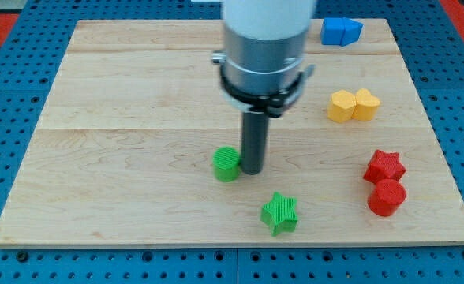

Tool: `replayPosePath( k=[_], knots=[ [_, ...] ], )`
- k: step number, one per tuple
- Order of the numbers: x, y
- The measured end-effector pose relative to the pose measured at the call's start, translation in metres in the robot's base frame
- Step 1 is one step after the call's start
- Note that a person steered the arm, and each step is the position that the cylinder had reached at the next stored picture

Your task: Move green star a bit left

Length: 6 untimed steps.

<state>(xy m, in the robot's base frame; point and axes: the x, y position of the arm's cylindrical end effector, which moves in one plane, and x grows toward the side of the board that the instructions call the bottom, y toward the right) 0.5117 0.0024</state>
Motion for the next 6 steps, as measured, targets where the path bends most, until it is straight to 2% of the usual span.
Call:
replayPosePath(
  k=[1, 2, 3, 4, 6],
  knots=[
    [0.000, -0.048],
    [0.000, -0.027],
    [0.000, 0.062],
    [0.015, 0.112],
    [0.067, 0.092]
  ],
)
